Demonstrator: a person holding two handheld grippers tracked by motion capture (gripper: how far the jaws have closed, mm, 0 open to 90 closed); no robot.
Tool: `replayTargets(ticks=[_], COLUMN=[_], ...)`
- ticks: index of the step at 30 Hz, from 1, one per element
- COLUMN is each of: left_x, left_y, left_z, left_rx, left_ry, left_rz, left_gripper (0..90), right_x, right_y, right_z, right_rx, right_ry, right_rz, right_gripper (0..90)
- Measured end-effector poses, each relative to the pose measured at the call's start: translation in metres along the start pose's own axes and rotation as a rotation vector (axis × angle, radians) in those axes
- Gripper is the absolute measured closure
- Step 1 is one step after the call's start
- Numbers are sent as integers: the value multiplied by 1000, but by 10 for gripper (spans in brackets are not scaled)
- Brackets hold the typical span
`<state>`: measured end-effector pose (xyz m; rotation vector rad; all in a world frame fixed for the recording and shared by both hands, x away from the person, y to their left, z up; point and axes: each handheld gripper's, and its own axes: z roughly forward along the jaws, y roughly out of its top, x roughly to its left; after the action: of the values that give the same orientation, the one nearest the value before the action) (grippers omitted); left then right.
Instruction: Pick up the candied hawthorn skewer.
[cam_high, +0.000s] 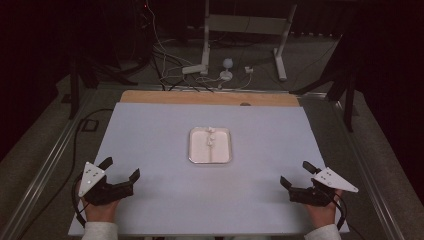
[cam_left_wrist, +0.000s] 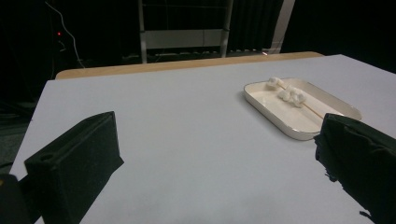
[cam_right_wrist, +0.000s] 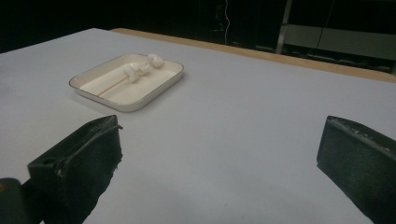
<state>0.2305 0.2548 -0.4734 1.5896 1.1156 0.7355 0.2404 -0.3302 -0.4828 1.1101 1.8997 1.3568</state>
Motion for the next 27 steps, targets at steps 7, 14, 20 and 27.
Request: replayTargets(ticks=[7,14,20,27], left_x=[-1,-3,-6,-10], left_y=[-1,7,19,31], left_z=[-2,-3,1,7], left_rx=[-4,-26,-16,-33], left_ry=[12,4,-23,-39], left_rz=[-3,1,-4,10], left_gripper=[7,7,7,8], right_x=[1,2,3,2], right_y=[-1,-2,-2,-2], right_z=[2,3,3,3], right_rx=[2,6,8,6], right_ry=[-4,-10,-15,-21], right_rz=[-2,1,-7,1], right_gripper=[0,0,0,0])
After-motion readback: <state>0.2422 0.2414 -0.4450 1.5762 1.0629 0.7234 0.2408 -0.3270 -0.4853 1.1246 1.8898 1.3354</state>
